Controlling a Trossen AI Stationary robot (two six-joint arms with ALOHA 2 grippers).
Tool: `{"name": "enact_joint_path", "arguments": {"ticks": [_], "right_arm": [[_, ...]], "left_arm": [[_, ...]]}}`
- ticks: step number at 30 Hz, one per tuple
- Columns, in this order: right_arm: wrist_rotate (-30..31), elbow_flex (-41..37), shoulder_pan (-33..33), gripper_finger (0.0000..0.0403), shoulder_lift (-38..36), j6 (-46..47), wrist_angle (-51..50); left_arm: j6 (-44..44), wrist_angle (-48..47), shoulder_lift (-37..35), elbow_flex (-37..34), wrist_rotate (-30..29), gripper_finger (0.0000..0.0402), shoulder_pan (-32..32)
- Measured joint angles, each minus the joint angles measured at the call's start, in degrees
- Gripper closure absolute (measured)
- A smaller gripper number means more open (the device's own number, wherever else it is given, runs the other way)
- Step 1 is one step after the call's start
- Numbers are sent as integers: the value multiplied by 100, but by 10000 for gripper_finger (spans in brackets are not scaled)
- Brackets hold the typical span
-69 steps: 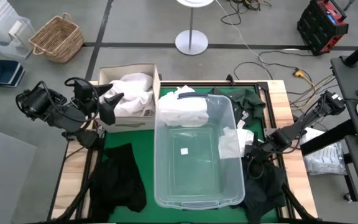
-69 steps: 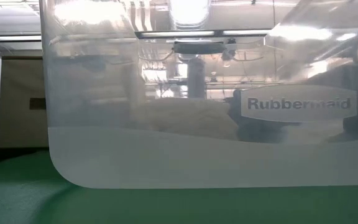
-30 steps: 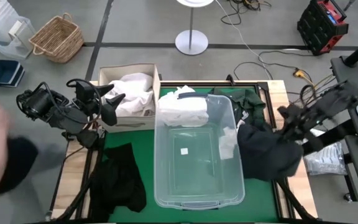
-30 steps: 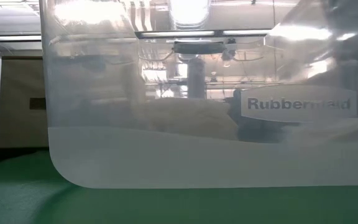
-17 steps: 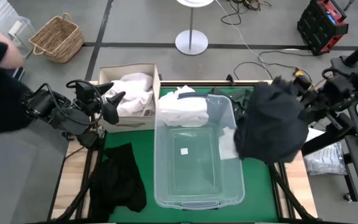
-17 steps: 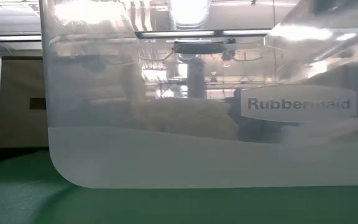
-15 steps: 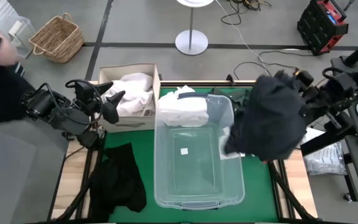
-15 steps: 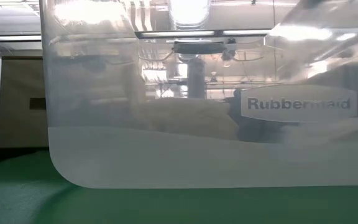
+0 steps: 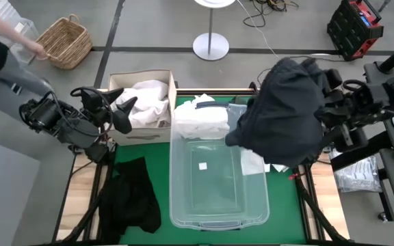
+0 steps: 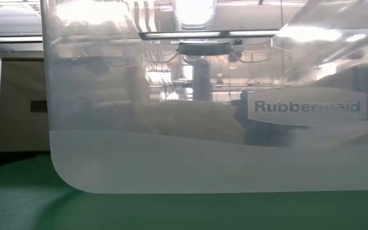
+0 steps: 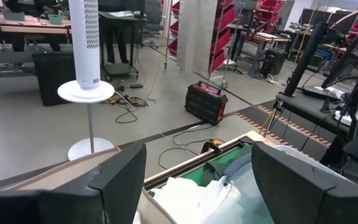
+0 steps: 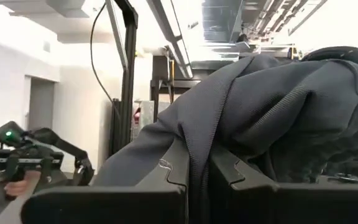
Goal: Sort clothes
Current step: Put the right black pants into the transparent bin
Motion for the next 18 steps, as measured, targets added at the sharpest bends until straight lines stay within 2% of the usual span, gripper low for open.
{"name": "enact_joint_path", "arguments": {"ticks": [10, 18], "right_arm": [[165, -4, -407, 390, 626, 590, 166], [-59, -7, -860, 390, 1123, 1345, 120]], "left_arm": [[-2, 252, 22, 0, -146, 135, 2], [0, 252, 24, 0, -199, 135, 0]]}}
